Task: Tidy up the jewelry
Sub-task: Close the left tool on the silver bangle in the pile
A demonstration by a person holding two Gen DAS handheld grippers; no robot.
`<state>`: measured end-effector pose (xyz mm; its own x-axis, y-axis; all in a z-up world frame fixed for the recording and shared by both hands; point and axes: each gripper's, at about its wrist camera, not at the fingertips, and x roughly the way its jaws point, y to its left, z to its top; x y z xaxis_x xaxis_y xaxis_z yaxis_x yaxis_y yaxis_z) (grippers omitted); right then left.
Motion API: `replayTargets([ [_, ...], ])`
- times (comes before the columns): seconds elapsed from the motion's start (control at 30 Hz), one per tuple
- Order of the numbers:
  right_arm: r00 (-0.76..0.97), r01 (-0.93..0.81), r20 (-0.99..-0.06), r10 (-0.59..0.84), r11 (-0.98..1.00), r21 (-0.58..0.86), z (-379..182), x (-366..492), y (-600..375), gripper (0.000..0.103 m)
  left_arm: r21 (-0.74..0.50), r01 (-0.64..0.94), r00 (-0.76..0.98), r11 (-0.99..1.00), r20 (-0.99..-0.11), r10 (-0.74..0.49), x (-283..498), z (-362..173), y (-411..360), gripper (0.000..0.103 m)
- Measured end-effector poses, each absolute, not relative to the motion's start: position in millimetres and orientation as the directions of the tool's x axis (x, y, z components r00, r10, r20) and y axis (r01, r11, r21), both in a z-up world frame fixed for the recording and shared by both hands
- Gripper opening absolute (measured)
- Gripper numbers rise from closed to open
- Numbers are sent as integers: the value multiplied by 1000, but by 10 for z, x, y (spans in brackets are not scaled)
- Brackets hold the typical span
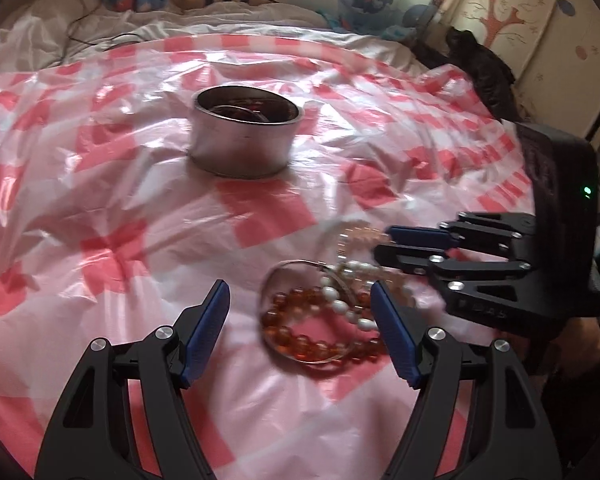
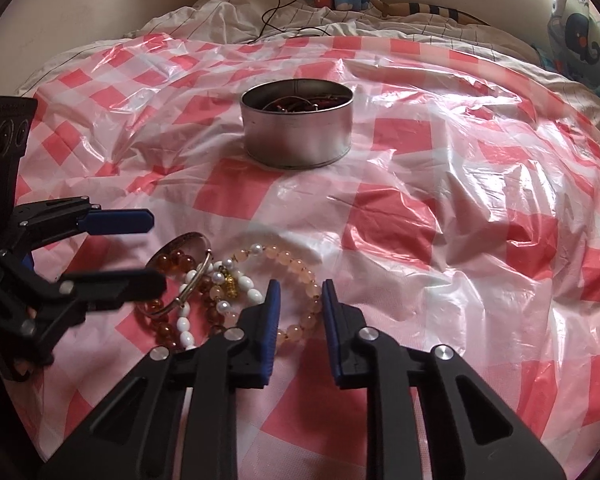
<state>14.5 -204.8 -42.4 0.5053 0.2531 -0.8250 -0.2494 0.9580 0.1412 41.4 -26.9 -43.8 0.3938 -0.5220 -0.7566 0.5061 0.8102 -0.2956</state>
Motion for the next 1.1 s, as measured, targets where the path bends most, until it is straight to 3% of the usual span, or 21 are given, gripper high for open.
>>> replayTargets([
  [0.1, 501, -233, -828, 253, 961, 153, -440, 156, -2084, 18, -319, 452, 395, 833, -766, -508, 523, -498, -194, 68],
  [0.27, 494, -226, -832, 254, 961, 159, -457, 164, -2096, 18, -226, 455, 442, 862, -783, -438, 560, -488, -266, 44],
  [0.5, 493, -227, -834, 249, 962, 154, -462, 167, -2087, 18, -97, 541, 450, 836, -806, -385, 463, -516, -513, 35],
  [0.7, 491, -224, -835, 248, 962, 154, -469, 174, -2088, 18, -93, 535, 453, 840, -807, -378, 457, -510, -547, 7],
  [0.8, 491, -224, -835, 249, 962, 156, -468, 176, -2095, 18, -80, 526, 468, 847, -804, -367, 442, -495, -544, 0],
  [1.0, 491, -224, -834, 252, 962, 159, -465, 175, -2094, 18, -91, 501, 509, 860, -773, -378, 462, -351, -425, 0],
  [1.1, 489, -224, -835, 252, 962, 159, -470, 178, -2094, 18, -160, 516, 454, 841, -782, -427, 502, -364, -393, 0],
])
